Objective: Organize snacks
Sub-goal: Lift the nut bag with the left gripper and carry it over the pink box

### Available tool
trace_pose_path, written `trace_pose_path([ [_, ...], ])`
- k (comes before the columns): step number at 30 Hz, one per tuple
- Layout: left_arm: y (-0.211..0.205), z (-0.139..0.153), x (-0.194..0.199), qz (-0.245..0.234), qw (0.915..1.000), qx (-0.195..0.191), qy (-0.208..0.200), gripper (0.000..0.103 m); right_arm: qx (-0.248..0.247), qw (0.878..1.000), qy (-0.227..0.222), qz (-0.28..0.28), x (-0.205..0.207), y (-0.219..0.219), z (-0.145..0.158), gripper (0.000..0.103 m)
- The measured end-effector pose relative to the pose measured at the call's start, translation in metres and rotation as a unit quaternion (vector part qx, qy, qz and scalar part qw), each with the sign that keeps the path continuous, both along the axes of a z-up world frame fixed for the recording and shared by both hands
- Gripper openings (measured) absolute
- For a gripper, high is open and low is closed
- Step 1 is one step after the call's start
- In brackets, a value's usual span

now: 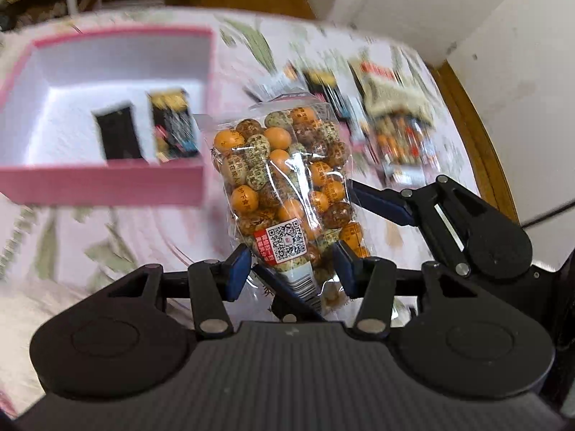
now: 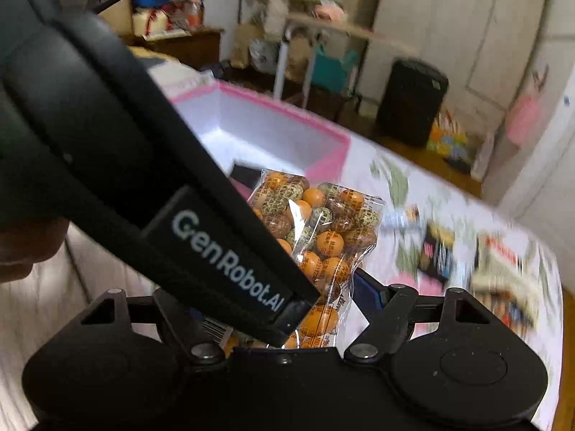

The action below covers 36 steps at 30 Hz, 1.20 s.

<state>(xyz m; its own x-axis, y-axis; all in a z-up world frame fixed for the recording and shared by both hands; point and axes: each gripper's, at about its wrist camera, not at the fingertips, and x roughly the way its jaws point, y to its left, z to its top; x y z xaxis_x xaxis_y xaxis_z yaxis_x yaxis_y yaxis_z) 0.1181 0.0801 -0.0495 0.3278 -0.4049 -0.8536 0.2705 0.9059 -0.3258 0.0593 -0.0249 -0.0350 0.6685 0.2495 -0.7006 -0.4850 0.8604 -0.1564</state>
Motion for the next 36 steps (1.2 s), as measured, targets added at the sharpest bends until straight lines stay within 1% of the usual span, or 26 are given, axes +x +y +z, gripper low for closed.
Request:
trace_pose_path([
  [4, 0.032, 0.019, 0.019, 0.035, 0.9984, 0.015, -0.04, 0.048, 0.018, 0.999, -0.04, 0.03, 0.024, 0.026, 0.014, 0.081],
  [8, 0.064, 0.024, 0.05, 0.076, 0.9949, 0.021, -0.063, 0.049, 0.022, 0.995, -0.071, 0.067, 0.055, 0.056, 0.016, 0.081],
  [11, 0.089, 0.021, 0.077, 0.109, 0.9913, 0.026, -0.068, 0.049, 0.026, 0.992, -0.08, 0.095, 0.085, 0.077, 0.012, 0.081],
  [14, 0.108, 0.01, 0.106, 0.136, 0.9883, 0.035, -0.058, 0.049, 0.028, 0.988, -0.082, 0.13, 0.116, 0.097, 0.002, 0.081],
  [16, 0.121, -0.002, 0.127, 0.148, 0.988, 0.033, -0.032, 0.048, 0.035, 0.987, -0.059, 0.144, 0.137, 0.105, -0.006, 0.081],
  [18, 0.13, -0.018, 0.147, 0.155, 0.9875, 0.029, -0.005, 0.048, 0.04, 0.988, -0.02, 0.147, 0.159, 0.113, -0.018, 0.081],
  [21, 0.14, -0.038, 0.168, 0.163, 0.9858, 0.034, 0.021, 0.048, 0.035, 0.988, 0.007, 0.15, 0.179, 0.124, -0.036, 0.081],
  [23, 0.147, -0.048, 0.174, 0.172, 0.9839, 0.037, 0.032, 0.048, 0.037, 0.988, 0.029, 0.149, 0.194, 0.13, -0.047, 0.081],
  [25, 0.153, -0.057, 0.181, 0.18, 0.9821, 0.04, 0.038, 0.048, 0.044, 0.987, 0.047, 0.146, 0.207, 0.134, -0.054, 0.081],
  [29, 0.166, -0.066, 0.187, 0.199, 0.9777, 0.044, 0.05, 0.048, 0.053, 0.985, 0.082, 0.14, 0.224, 0.151, -0.06, 0.081],
  [32, 0.177, -0.075, 0.189, 0.213, 0.9742, 0.038, 0.064, 0.049, 0.056, 0.982, 0.125, 0.133, 0.239, 0.157, -0.065, 0.083],
  [34, 0.181, -0.078, 0.188, 0.21, 0.9748, 0.034, 0.066, 0.052, 0.059, 0.98, 0.146, 0.121, 0.243, 0.161, -0.067, 0.083],
  [36, 0.18, -0.076, 0.184, 0.2, 0.9775, 0.035, 0.057, 0.052, 0.055, 0.98, 0.152, 0.116, 0.24, 0.163, -0.068, 0.084],
])
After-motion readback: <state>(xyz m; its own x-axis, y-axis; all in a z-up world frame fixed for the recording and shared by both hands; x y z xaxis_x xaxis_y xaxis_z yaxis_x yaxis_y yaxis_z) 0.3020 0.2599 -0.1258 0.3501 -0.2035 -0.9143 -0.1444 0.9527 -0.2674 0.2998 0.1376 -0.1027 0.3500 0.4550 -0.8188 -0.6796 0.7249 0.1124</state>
